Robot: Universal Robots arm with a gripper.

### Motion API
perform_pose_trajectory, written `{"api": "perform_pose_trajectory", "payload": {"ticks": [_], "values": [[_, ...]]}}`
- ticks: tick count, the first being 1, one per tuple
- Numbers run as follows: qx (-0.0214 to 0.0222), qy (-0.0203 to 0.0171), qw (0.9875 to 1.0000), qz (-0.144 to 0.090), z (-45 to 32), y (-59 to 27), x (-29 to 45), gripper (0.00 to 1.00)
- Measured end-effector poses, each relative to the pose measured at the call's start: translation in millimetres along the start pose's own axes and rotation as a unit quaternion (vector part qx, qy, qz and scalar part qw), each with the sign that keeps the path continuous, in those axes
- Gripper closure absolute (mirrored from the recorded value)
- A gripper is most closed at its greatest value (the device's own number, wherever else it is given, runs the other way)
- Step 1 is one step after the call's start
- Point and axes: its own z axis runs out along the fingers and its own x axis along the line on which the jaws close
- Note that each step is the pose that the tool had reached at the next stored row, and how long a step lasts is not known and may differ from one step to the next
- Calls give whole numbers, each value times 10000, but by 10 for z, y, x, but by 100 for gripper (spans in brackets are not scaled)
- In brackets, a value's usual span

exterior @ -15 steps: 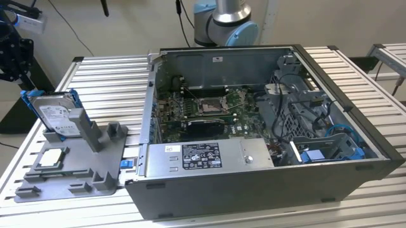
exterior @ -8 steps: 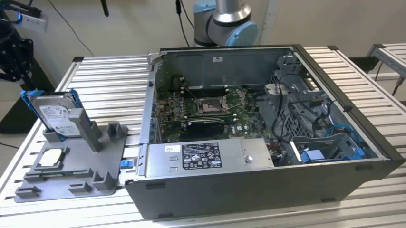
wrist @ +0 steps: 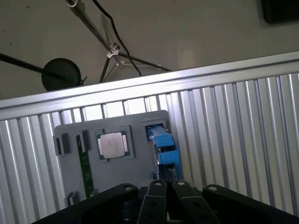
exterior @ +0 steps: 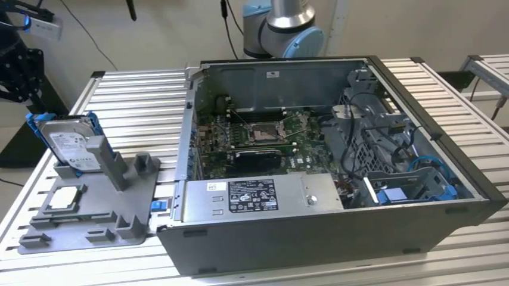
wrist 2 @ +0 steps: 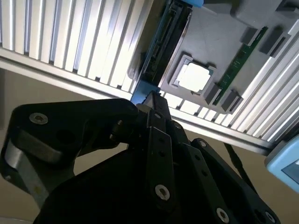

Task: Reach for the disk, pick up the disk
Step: 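Pick up the disk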

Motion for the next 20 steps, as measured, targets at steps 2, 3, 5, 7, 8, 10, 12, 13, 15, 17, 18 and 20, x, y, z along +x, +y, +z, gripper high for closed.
{"api": "perform_pose_trajectory", "payload": {"ticks": [2, 3, 5, 7, 8, 10, 12, 13, 15, 17, 18, 20], "values": [[0, 0, 10000, -1, 0, 0, 0, 0], [0, 0, 10000, -2, 0, 0, 0, 0], [0, 0, 10000, -2, 0, 0, 0, 0], [0, 0, 10000, -3, 0, 0, 0, 0], [0, 0, 10000, -4, 0, 0, 0, 0], [0, 0, 10000, -5, 0, 0, 0, 0], [0, 0, 10000, -6, 0, -1, 0, 0], [0, 0, 10000, -7, 0, -1, 0, 0], [0, 0, 10000, -7, 2, -1, -1, 0], [0, 0, 10000, -8, 29, -2, -2, 0], [0, 0, 10000, -8, 47, -2, -4, 0], [0, 0, 10000, -15, 84, -3, -5, 0]]}}
